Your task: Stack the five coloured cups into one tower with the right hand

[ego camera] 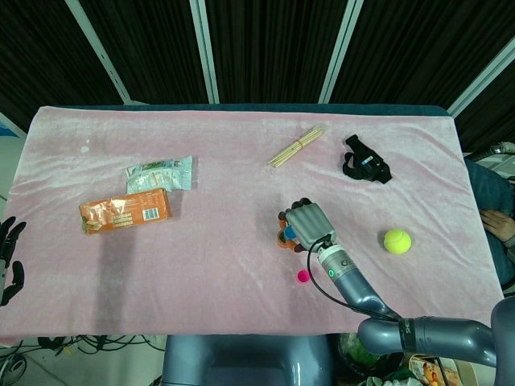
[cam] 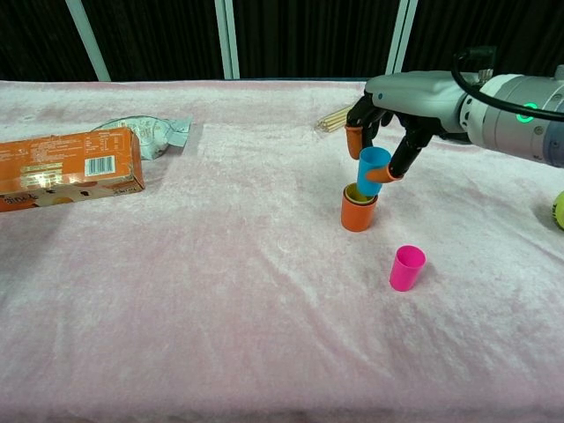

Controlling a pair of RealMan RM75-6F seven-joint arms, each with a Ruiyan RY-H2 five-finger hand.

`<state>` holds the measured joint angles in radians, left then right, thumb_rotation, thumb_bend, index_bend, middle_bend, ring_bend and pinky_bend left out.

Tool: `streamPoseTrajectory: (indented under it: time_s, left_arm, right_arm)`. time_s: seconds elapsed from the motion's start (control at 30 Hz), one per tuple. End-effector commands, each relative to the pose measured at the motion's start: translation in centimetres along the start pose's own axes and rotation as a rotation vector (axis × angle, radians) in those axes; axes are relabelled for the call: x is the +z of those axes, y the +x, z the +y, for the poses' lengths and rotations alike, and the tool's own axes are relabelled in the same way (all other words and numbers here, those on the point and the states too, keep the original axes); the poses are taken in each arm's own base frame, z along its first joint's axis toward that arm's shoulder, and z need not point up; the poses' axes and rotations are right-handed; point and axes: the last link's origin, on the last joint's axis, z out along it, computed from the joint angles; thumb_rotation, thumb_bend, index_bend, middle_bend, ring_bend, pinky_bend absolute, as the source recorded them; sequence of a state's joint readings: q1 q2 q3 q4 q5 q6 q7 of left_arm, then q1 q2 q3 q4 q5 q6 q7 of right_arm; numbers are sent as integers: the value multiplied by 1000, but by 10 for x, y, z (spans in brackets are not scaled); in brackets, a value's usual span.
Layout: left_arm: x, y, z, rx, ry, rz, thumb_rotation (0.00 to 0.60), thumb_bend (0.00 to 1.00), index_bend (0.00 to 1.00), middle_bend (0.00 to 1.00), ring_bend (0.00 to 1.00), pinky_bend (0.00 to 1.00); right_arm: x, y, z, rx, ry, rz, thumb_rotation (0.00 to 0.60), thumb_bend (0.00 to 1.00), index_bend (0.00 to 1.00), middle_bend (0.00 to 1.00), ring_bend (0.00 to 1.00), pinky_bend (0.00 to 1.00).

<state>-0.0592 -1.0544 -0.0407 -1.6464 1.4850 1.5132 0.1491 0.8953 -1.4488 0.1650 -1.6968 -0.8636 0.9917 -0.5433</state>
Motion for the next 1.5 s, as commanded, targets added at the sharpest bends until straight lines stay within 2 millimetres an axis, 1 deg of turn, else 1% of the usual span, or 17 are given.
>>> streamPoseTrajectory:
  time_s: [0.03,0.5,0.63,0.73,0.77,0.87,0.97,1.03,1.13,1.2,1.27,1.37,1.5]
  left_arm:
    - [0,0,0,1,1,0,600,707,65,16,0,12]
    - [0,-1,0,3,2,-2,600,708,65,16,0,12]
    - [0,0,0,2,2,-1,600,707,65,16,0,12]
    - [0,0,-1,2,3,-1,600,707,65,16,0,12]
    - [0,0,-1,2,3,-1,600,707,65,16,0,12]
    - [0,0,-1,3,3,-1,600,707,65,16,0,12]
    - [0,0,-1,3,4,-2,600,707,65,16,0,12]
    - [0,0,-1,3,4,-1,600,707,65,16,0,12]
    - [0,0,-1,3,5,-1,600,707,65,17,0,12]
    - [0,0,-1,2,3,-2,600,707,65,17,0,12]
    - [0,-1,0,3,1,-3,600,707,65,16,0,12]
    - [0,-1,1,3,-2,-2,600,708,65,17,0,12]
    - [0,-1,1,3,-2,-1,600,707,65,16,0,12]
  right_arm:
    - [0,-2,0,2,1,-5,600,281,529,506,290,210]
    - [6,-5,-5,3,15,-3,600,275,529,503,290,210]
    - [8,-8,-3,-1,6,-14,600,261,509,475,289,210]
    - [7,-10,-2,-2,3,-30,600,227,404,413,276,210]
    - [6,-10,-2,-2,4,-38,600,205,337,366,260,210]
    - [5,-11,-2,-3,6,-55,600,161,225,263,225,210]
    - [3,-8,-3,1,6,-54,600,144,153,204,211,210]
    - [1,-4,-2,10,0,-41,600,143,137,195,211,210]
    - [-5,3,2,28,-10,-19,600,143,137,215,212,210]
    - [-17,9,7,45,-23,2,600,143,139,250,212,210]
    - [-29,11,10,53,-31,13,600,142,153,275,213,210]
    - [-46,9,11,83,-43,14,600,142,179,285,215,210]
    - [-67,-2,10,99,-41,-18,600,142,213,285,215,210]
